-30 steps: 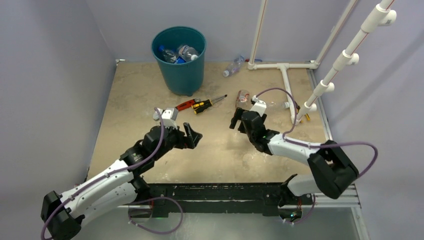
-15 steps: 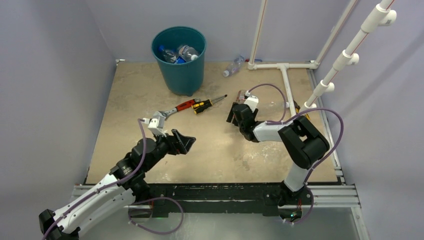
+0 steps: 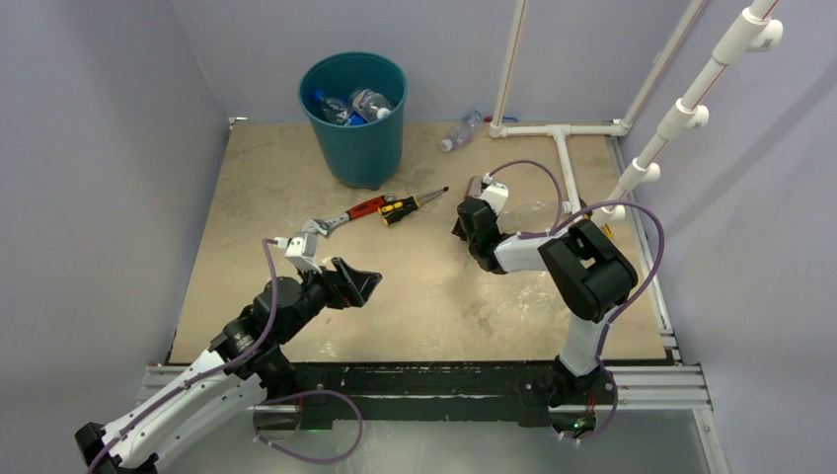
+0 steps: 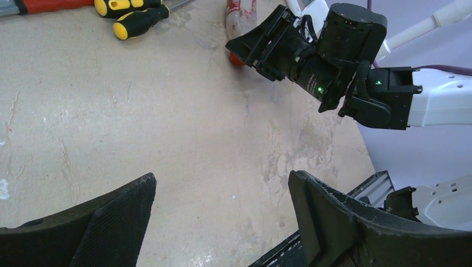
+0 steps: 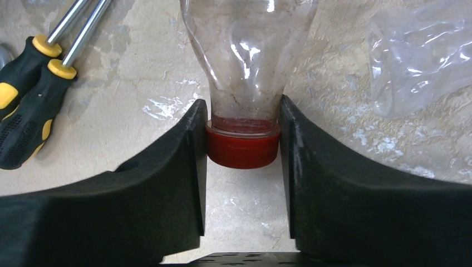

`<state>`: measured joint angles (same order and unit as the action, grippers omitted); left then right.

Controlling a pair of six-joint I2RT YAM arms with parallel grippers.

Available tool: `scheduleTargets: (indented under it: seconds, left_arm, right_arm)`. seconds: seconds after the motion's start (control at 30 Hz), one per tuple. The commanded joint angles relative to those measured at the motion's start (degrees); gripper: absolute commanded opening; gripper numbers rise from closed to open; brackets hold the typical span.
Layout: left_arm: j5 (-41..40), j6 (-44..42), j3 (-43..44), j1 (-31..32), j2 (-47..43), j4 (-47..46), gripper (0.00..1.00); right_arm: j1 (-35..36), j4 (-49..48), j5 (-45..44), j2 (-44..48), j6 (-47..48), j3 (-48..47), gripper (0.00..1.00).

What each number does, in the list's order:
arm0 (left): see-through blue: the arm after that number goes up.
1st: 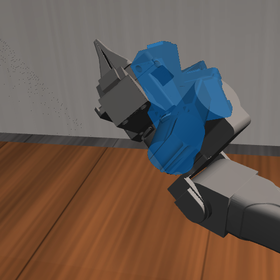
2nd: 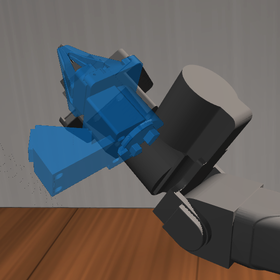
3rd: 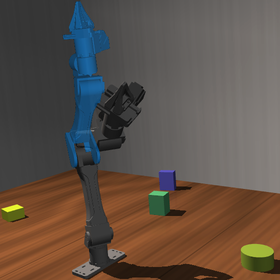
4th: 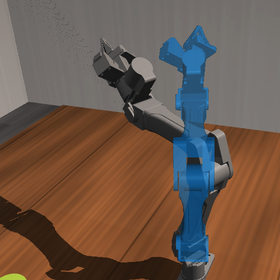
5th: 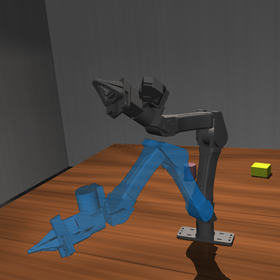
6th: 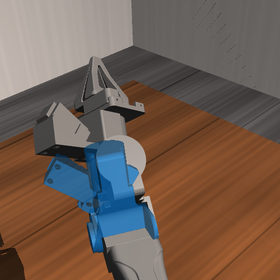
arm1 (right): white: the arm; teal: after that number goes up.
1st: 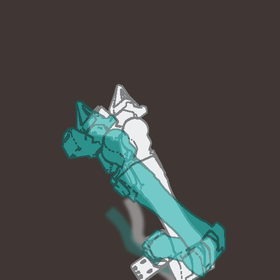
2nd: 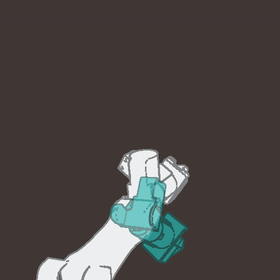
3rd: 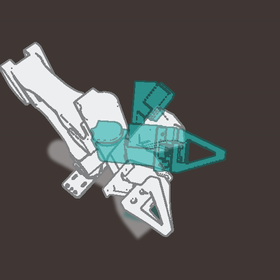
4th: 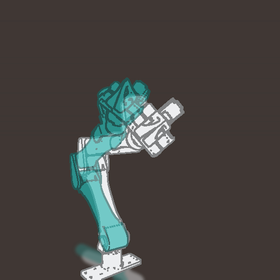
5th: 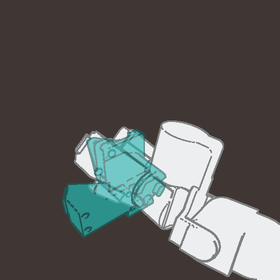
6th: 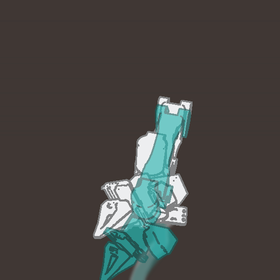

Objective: Put the plastic bottles in the bin
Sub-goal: Pick up the plastic bottle at the center of the board.

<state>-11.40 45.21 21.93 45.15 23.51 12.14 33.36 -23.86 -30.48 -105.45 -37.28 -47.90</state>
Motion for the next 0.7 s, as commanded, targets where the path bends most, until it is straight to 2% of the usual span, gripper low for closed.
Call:
scheduleTargets:
  seconds: [0.0,0.1,0.2,0.3,0.37,0.53,0.67]
  left_arm:
    - [-0.82,1.10,1.45,0.26,0.07,0.98,0.88]
    - [-1.29,0.95,2.45,0.21,0.05,1.58,0.88]
    - [-1.75,0.13,4.09,0.26,0.25,1.84,0.88]
    - [-1.81,-1.54,6.36,0.18,1.72,0.86,0.89]
    - [-1.33,-3.31,8.27,0.28,3.57,-0.98,0.91]
    - [5.81,-6.04,10.79,0.20,9.66,-12.33,0.95]
    - [14.06,-5.73,10.85,0.29,14.87,-24.57,0.97]
  right_arm:
    - [-0.09,-2.76,-0.43,2.01,1.47,1.51,0.33]
    - [0.64,-4.17,1.70,8.61,1.99,6.13,0.25]
    - [2.12,-4.88,8.36,20.09,4.17,13.06,0.21]
    - [5.01,-6.88,18.58,32.85,9.60,19.94,0.21]
    - [7.82,-8.29,29.02,41.70,13.00,24.17,0.21]
    - [11.50,-8.05,47.95,59.79,14.12,30.16,0.16]
    - [11.85,-5.81,54.05,68.76,13.12,32.23,0.09]
